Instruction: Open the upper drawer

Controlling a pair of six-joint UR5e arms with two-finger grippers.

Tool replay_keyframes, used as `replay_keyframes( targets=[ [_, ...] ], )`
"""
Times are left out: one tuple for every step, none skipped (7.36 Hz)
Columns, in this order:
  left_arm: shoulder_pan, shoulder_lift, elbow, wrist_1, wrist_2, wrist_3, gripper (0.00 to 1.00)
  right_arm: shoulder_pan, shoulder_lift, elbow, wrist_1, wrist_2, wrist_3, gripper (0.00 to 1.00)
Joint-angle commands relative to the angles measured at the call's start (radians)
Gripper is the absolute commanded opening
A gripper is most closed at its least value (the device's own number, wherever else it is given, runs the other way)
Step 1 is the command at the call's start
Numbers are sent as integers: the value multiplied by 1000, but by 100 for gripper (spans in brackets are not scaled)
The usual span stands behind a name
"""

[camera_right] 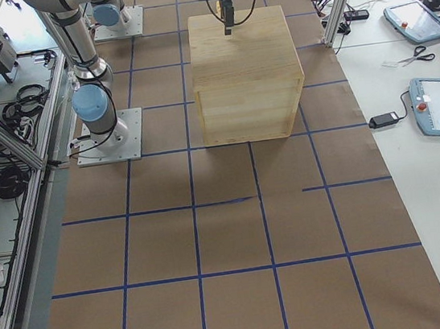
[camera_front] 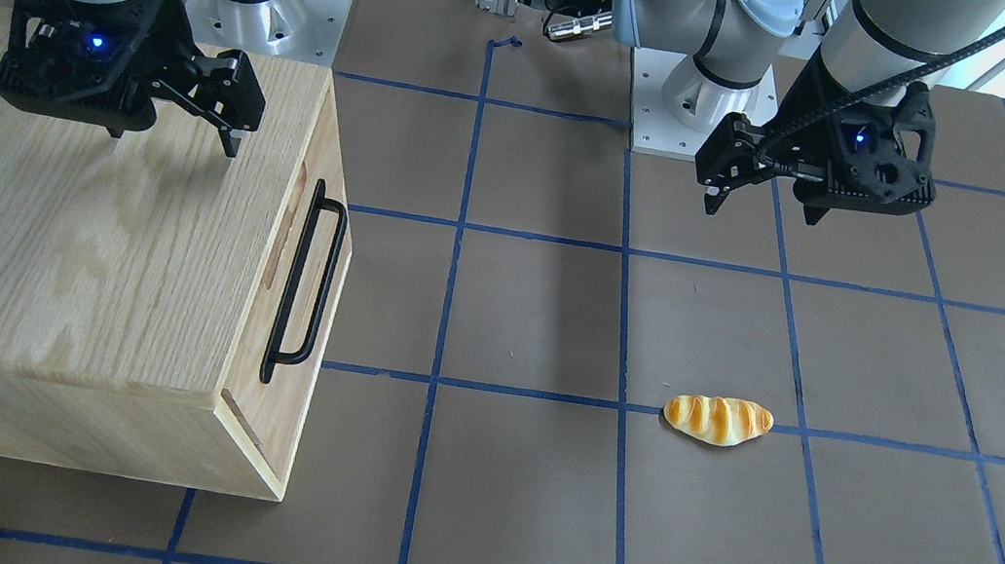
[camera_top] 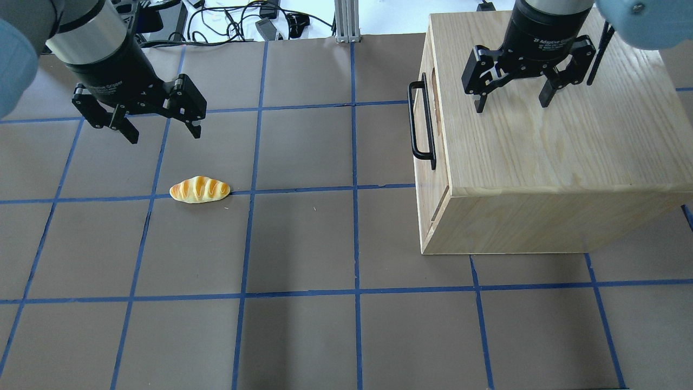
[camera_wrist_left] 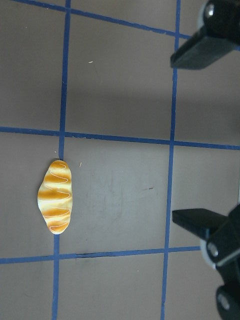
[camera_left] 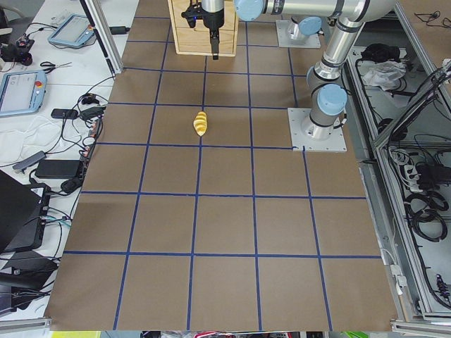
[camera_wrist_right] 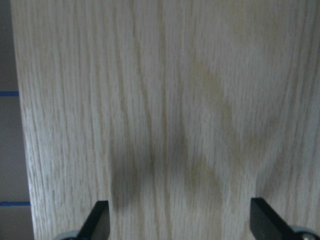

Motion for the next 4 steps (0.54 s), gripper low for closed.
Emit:
replay_keyframes(
  targets=[
    [1, 5, -2, -1, -1, 0, 100, 0, 0, -1, 0, 0, 1, 100],
    [3, 5, 0, 1, -2, 0, 100, 0, 0, -1, 0, 0, 0, 100],
    [0, 5, -2, 1, -2, -6, 100, 0, 0, -1, 0, 0, 0, 100],
    [-6, 5, -2, 1, -5, -15, 100, 0, 0, -1, 0, 0, 1, 100]
  ],
)
